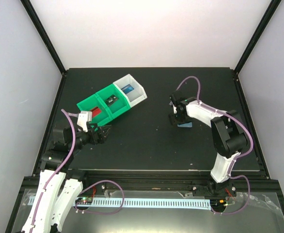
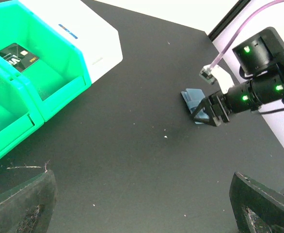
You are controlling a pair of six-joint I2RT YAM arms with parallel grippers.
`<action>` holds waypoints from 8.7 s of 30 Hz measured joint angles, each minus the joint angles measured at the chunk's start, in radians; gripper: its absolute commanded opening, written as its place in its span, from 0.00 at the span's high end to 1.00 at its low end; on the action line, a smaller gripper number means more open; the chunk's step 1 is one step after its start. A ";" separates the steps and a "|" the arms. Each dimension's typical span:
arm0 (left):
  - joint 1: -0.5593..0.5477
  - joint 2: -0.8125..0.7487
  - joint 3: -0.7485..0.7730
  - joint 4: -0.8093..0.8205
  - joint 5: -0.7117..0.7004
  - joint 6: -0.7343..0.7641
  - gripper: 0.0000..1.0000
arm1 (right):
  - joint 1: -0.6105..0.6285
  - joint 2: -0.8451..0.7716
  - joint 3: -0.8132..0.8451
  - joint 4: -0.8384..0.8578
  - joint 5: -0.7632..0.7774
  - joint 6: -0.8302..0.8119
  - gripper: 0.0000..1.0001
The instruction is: Take the credit cards out of the card holder
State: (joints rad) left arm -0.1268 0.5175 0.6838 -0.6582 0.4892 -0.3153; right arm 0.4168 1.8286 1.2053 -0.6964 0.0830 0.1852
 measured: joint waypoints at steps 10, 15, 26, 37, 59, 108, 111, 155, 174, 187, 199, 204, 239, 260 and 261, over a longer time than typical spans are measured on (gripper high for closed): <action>-0.005 -0.001 0.000 -0.001 -0.012 0.000 0.01 | 0.231 -0.085 -0.144 0.034 -0.069 0.019 0.37; -0.006 -0.001 0.000 -0.001 -0.014 0.001 0.01 | 0.199 -0.187 -0.178 0.051 -0.069 0.040 0.42; -0.010 -0.002 0.000 -0.002 -0.014 0.001 0.01 | -0.146 -0.220 -0.170 0.124 -0.180 0.048 0.50; -0.013 -0.034 0.000 -0.004 -0.014 0.001 0.01 | -0.325 -0.076 -0.101 0.143 -0.316 0.041 0.52; -0.031 -0.027 0.000 -0.006 -0.010 0.005 0.01 | -0.346 0.008 -0.103 0.176 -0.456 0.034 0.54; -0.418 0.477 -0.171 0.457 0.153 -0.290 0.43 | 0.410 -0.489 -0.467 0.677 -0.515 0.580 0.99; -0.437 0.531 -0.159 0.465 0.127 -0.279 0.43 | 0.413 -0.491 -0.467 0.658 -0.494 0.579 0.99; -0.497 0.710 -0.141 0.575 0.104 -0.281 0.50 | 0.503 -0.532 -0.543 0.622 -0.316 0.587 0.99; -0.536 0.807 -0.060 0.457 -0.005 -0.173 0.72 | 0.503 -0.532 -0.555 0.610 -0.286 0.583 0.99; -0.531 0.838 -0.062 0.365 -0.132 -0.128 0.98 | 0.508 -0.517 -0.579 0.622 -0.266 0.582 0.99; -0.531 0.714 -0.130 0.404 -0.031 -0.157 0.99 | 0.502 -0.439 -0.579 0.566 -0.159 0.508 0.57; -0.531 0.653 -0.130 0.425 0.027 -0.184 0.98 | 0.502 -0.464 -0.579 0.527 -0.161 0.471 0.39; -0.531 0.599 -0.123 0.323 -0.011 -0.170 0.98 | 0.502 -0.444 -0.545 0.477 -0.110 0.319 0.93; -0.529 0.672 -0.144 0.409 -0.073 -0.249 0.59 | 0.497 -0.573 -0.816 0.746 -0.164 0.513 0.99; -0.529 0.697 -0.144 0.427 -0.069 -0.254 0.59 | 0.497 -0.573 -0.820 0.754 -0.164 0.521 0.99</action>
State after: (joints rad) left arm -0.6563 1.2144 0.5396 -0.2310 0.4202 -0.5697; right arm 0.9142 1.2560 0.3855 0.0578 -0.0814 0.7067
